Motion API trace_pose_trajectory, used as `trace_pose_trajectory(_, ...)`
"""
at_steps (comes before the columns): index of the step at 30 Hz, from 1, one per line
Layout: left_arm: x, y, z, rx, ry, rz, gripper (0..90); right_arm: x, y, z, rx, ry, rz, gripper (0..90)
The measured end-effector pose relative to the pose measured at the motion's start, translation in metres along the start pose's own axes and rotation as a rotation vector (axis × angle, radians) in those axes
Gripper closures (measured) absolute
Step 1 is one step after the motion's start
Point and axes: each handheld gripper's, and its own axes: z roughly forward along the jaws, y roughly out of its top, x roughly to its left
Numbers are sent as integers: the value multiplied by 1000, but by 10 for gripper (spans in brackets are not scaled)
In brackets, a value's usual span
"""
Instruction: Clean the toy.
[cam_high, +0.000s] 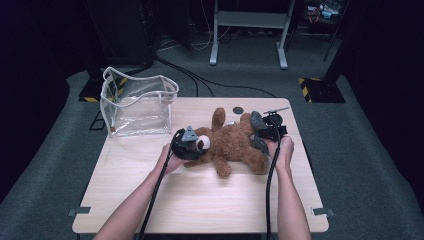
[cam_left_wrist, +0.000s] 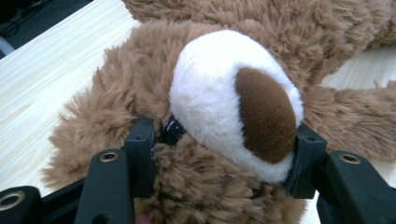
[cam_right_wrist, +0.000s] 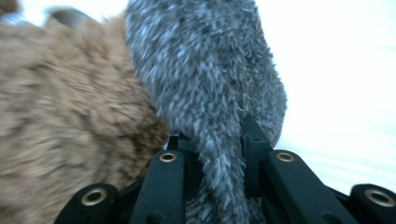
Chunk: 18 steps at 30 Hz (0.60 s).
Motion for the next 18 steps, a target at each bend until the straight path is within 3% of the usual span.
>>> trace_pose_trajectory(4,0,0,0,5,2,4,418,12,0,-26,-57,18,-52,753)
trace_pose_trajectory(10,0,1,0,6,5,1,415,45,9,-53,-132,144,-100,752)
trace_pose_trajectory(14,0,1,0,4,1,-1,413,74,15,-48,-124,222,-144,750)
trace_pose_trajectory(18,1,1,0,2,-1,-1,412,100,20,-26,-86,292,-158,749)
